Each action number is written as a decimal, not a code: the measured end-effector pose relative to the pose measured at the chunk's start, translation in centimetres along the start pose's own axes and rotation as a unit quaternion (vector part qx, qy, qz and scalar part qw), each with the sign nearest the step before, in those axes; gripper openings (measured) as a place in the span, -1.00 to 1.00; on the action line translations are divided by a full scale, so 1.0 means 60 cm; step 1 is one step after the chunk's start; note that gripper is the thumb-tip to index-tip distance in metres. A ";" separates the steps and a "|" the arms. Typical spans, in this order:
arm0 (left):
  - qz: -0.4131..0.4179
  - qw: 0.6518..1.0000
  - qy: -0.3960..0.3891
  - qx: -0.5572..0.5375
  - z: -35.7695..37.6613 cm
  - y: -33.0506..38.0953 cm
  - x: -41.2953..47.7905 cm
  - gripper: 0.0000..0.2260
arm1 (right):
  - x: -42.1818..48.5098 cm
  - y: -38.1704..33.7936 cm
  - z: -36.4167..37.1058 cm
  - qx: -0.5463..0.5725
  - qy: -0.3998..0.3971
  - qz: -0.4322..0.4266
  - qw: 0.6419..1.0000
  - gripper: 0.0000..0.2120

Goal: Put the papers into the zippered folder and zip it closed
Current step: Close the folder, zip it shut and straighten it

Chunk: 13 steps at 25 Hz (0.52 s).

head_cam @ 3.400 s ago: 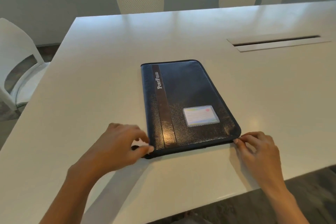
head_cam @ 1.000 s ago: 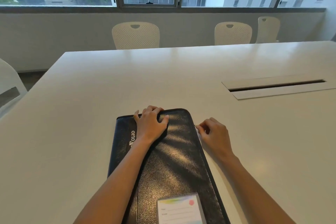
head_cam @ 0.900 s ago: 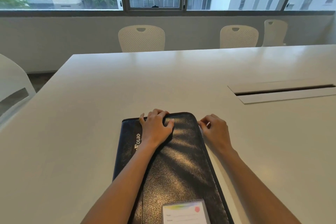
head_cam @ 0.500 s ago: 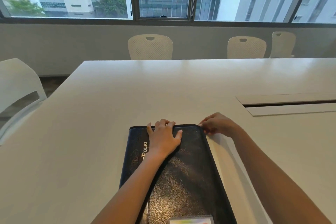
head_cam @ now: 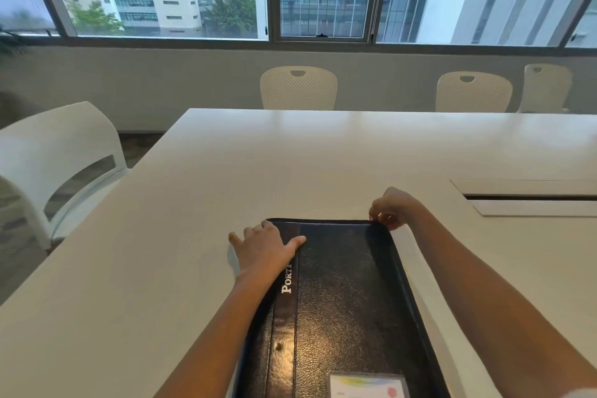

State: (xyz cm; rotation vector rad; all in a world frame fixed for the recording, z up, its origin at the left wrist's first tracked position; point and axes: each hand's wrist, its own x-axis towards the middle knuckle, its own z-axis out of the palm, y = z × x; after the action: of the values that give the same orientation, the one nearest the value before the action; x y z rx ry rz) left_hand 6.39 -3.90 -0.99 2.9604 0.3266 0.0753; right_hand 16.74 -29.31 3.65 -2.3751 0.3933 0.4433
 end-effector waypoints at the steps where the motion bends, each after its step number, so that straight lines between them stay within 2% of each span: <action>1: 0.003 1.000 0.006 -0.004 0.000 -0.002 -0.001 -0.19 | -0.002 -0.009 0.007 -0.006 0.011 -0.014 1.000 -0.90; 6: 0.014 1.000 0.013 -0.010 0.000 -0.004 -0.005 -0.20 | -0.007 -0.070 0.067 -0.004 0.023 -0.079 0.997 -0.93; 11: 0.019 0.999 0.027 0.000 0.003 -0.005 -0.009 -0.16 | -0.024 -0.144 0.153 -0.020 0.023 -0.130 0.991 -0.83; 13: 0.019 0.999 0.035 0.000 0.005 -0.006 -0.010 -0.18 | -0.034 -0.171 0.182 -0.012 0.025 -0.151 0.988 -0.87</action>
State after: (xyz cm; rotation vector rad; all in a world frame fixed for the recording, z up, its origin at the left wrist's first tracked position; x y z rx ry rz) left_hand 5.77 -3.71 -1.39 2.9701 0.2789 0.1844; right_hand 16.67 -14.23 2.57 -2.4196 0.0466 0.2486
